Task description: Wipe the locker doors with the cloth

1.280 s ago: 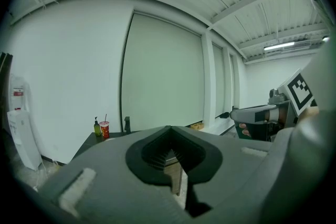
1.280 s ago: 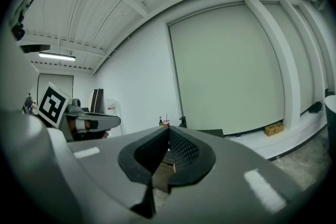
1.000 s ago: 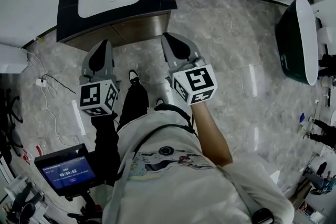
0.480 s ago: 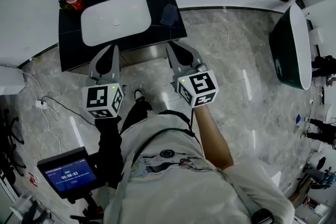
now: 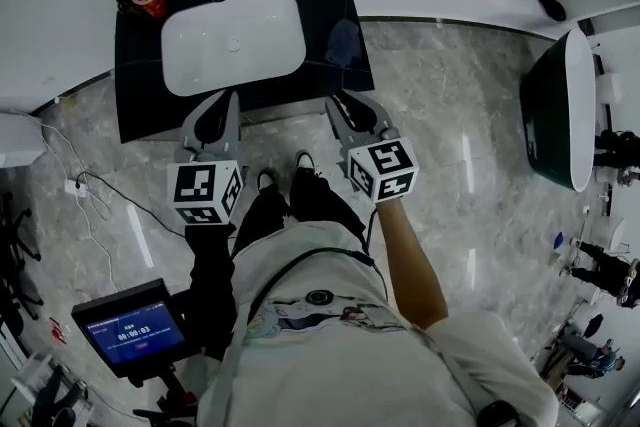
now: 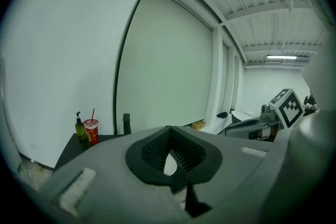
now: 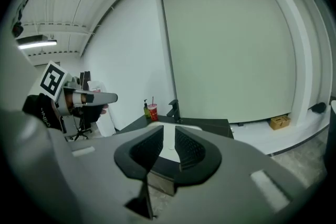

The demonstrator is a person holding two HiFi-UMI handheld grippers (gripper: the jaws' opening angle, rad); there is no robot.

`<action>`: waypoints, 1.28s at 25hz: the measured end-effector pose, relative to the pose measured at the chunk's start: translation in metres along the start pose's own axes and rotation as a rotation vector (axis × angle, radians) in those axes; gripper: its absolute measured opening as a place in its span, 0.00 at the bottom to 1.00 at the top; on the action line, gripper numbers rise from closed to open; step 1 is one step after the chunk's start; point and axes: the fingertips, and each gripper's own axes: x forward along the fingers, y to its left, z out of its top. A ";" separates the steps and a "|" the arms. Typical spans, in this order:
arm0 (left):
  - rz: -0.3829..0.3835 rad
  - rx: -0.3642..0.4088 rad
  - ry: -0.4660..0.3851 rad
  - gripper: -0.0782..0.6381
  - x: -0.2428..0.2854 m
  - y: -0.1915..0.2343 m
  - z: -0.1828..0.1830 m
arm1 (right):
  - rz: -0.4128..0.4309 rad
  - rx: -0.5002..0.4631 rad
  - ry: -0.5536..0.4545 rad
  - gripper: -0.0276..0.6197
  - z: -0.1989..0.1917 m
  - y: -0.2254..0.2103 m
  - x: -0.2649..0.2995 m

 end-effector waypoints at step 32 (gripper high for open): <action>0.157 -0.058 0.364 0.11 0.117 0.008 -0.121 | 0.090 -0.177 0.622 0.42 -0.174 -0.194 0.214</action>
